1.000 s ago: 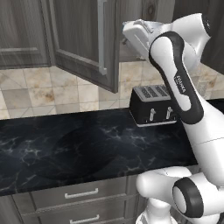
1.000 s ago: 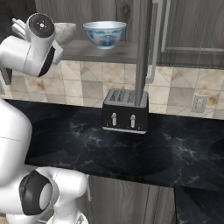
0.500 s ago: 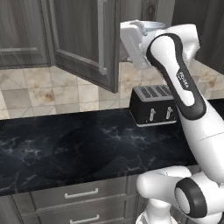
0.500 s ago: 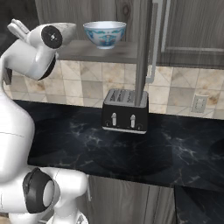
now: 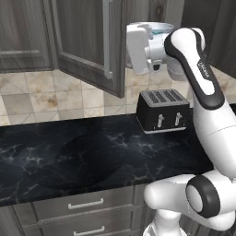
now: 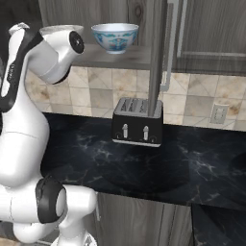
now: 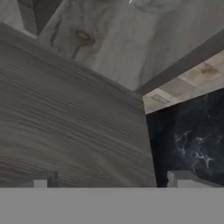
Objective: Move the bowls from the cabinet to the plates on the dining table.
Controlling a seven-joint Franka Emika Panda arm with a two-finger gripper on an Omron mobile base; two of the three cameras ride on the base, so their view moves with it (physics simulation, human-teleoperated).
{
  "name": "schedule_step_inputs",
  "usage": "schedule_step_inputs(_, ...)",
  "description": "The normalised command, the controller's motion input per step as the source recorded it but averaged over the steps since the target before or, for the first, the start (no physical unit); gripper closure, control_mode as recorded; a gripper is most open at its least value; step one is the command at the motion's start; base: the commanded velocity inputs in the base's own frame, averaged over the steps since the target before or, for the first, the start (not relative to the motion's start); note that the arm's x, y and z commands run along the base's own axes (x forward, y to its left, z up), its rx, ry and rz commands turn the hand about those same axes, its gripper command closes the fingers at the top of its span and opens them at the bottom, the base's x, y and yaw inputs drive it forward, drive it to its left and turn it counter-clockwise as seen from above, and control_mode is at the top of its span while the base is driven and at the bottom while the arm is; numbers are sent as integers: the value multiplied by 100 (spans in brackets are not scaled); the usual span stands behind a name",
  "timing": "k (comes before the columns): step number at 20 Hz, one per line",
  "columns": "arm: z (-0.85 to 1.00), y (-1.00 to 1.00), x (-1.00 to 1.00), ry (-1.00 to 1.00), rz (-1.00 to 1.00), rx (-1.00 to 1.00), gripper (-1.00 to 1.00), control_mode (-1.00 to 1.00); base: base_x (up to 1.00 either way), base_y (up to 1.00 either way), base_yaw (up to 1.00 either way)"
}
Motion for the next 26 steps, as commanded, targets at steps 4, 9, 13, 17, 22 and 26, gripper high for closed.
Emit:
schedule_step_inputs(4,3,1,0,5,29,6,-100,-100,0,0,0)
schedule_step_inputs(9,0,29,-6,3,15,1,-100,-100,0,0,0)
schedule_step_inputs(13,0,69,-50,0,11,-1,-100,-100,0,0,0)
schedule_step_inputs(17,1,68,-83,-5,12,-1,-100,-100,0,0,0)
schedule_step_inputs(22,0,52,-90,-6,7,-1,-100,-100,0,0,0)
schedule_step_inputs(26,-3,8,-34,-2,1,-4,-100,-100,0,0,0)
